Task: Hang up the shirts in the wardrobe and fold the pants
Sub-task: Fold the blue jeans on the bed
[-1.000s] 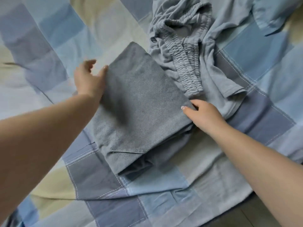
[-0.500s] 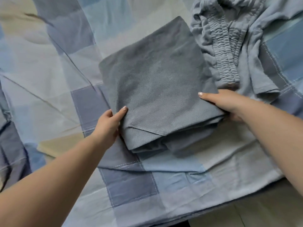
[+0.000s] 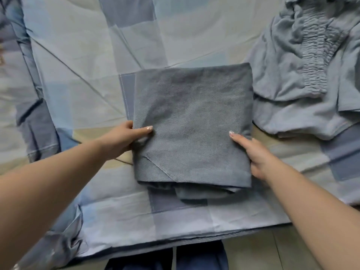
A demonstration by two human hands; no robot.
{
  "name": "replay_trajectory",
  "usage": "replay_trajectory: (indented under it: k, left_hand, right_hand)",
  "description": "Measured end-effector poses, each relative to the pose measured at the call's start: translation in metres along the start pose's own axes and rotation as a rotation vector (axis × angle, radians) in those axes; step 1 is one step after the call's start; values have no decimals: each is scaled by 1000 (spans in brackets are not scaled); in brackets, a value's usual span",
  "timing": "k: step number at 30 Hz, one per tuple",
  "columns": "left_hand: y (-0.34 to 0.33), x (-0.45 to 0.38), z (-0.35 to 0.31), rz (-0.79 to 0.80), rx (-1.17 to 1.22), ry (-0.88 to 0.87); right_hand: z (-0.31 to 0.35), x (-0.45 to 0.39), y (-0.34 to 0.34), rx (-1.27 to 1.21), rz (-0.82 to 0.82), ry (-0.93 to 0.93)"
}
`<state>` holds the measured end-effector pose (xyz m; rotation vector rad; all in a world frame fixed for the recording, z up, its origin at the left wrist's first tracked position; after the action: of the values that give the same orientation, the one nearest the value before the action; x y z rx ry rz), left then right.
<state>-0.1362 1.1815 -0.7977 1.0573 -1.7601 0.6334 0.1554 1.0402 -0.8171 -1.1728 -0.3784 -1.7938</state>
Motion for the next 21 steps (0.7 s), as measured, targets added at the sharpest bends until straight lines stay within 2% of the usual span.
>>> replay_trajectory:
  k: [3, 6, 8, 14, 21]
  left_hand:
    - [-7, -3, -1, -39, 52, -46]
    - [-3, 1, 2, -140, 20, -102]
    - [2, 10, 2, -150, 3, -115]
    - [15, 60, -4, -112, -59, -162]
    - [-17, 169, -23, 89, -121, -254]
  right_hand:
    - [3, -2, -4, 2, 48, -91]
    - [-1, 10, -14, -15, 25, -52]
    - [-5, 25, -18, -57, 24, -21]
    - [-11, 95, -27, -128, 26, 62]
    - [-24, 244, -20, -224, -101, 182]
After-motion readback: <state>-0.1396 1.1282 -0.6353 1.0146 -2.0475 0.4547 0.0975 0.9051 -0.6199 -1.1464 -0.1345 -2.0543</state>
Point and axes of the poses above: each hand's wrist, its own x-axis away from the middle knuckle, its own y-axis out of the back of the hand, z = x × y, the point moved 1 cm from there along -x, towards the middle knuckle, and after that the axes turned 6 degrees about y, right-handed, at the moved point
